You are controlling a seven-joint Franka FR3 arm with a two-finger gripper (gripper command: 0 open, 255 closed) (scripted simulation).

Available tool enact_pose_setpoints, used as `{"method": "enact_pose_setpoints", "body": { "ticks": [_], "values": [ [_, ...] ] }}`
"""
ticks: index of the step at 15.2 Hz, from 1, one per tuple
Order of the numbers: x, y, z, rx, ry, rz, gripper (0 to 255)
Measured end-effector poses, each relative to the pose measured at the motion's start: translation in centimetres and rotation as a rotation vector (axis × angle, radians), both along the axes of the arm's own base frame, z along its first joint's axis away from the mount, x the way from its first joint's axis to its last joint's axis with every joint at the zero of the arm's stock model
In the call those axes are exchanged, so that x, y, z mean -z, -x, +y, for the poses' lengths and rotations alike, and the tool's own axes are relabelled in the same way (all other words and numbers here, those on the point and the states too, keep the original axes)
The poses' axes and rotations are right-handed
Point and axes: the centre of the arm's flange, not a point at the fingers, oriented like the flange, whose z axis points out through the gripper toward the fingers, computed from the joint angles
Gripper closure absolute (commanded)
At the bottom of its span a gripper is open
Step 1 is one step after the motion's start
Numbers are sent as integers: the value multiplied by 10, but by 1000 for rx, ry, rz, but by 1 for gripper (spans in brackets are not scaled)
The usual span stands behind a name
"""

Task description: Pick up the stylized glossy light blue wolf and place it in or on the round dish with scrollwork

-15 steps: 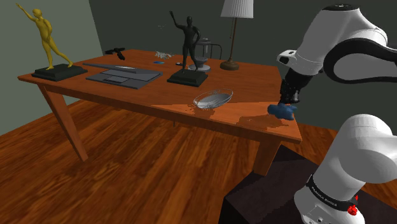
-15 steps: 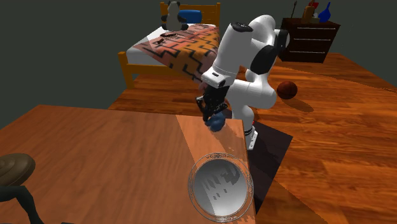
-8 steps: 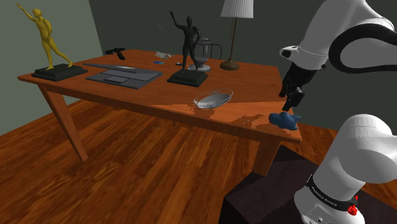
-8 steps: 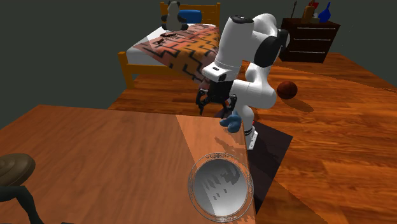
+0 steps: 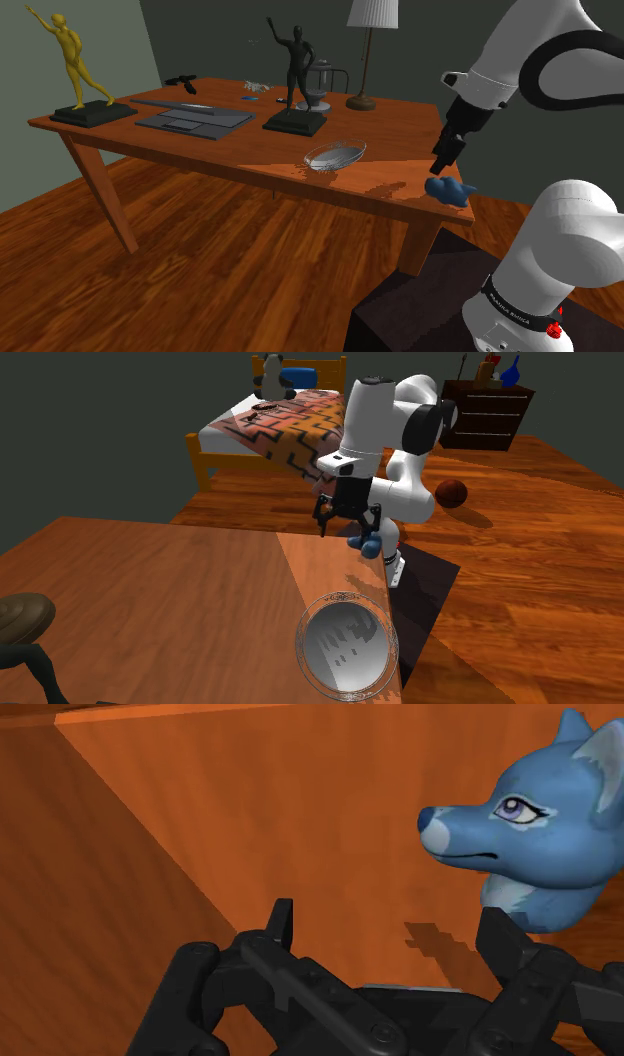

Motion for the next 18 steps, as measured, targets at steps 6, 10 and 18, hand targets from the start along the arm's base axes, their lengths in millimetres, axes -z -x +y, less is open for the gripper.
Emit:
{"method": "enact_pose_setpoints", "body": {
  "ticks": [6,10,18],
  "values": [
    [17,-4,0,2,-1,-1,0],
    [18,-4,0,2,-2,-1,255],
    [18,-4,0,2,-2,-1,255]
  ]
}}
